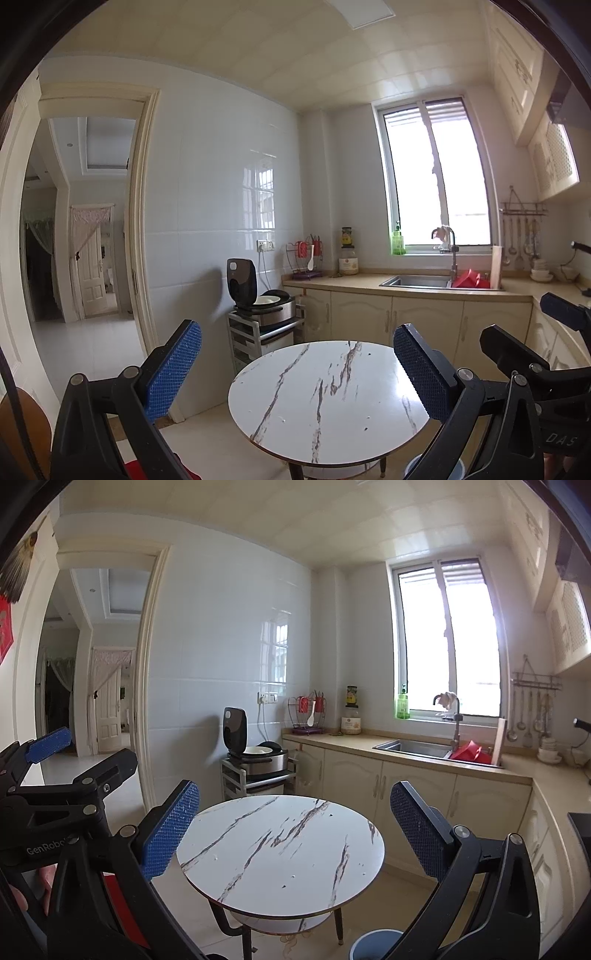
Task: Collect trash
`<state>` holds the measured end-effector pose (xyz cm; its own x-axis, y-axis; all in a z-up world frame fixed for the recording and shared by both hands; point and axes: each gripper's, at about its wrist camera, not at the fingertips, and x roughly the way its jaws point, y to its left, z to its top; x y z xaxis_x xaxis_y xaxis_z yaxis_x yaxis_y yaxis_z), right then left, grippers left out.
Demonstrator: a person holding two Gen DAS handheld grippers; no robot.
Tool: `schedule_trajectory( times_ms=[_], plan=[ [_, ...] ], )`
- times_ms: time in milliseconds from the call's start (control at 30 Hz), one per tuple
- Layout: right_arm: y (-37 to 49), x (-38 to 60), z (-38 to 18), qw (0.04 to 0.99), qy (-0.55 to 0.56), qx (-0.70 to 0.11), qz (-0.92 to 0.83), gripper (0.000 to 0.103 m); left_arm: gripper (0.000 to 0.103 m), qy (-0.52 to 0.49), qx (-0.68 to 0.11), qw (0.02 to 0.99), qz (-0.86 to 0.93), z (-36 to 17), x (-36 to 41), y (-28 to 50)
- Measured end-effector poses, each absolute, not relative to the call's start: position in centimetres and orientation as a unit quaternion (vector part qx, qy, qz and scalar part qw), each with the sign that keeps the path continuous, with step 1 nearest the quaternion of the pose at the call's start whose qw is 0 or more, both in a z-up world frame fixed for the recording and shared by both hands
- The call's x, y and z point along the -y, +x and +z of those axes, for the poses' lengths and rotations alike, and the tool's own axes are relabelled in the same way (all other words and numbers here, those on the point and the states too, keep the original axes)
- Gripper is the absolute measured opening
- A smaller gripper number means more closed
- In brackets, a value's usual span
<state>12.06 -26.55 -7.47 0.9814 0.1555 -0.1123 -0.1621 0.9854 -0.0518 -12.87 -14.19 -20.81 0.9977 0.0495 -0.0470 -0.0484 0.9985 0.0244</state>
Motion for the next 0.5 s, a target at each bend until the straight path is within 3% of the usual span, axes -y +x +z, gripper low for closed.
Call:
schedule_trajectory(
  times_ms=[500],
  plan=[
    [11.96, 26.89, -7.58, 0.995, -0.030, -0.055, 0.080, 0.103, 0.102, 0.013, -0.023, 0.999, 0.022, -21.07, 13.49, -12.76]
  ],
)
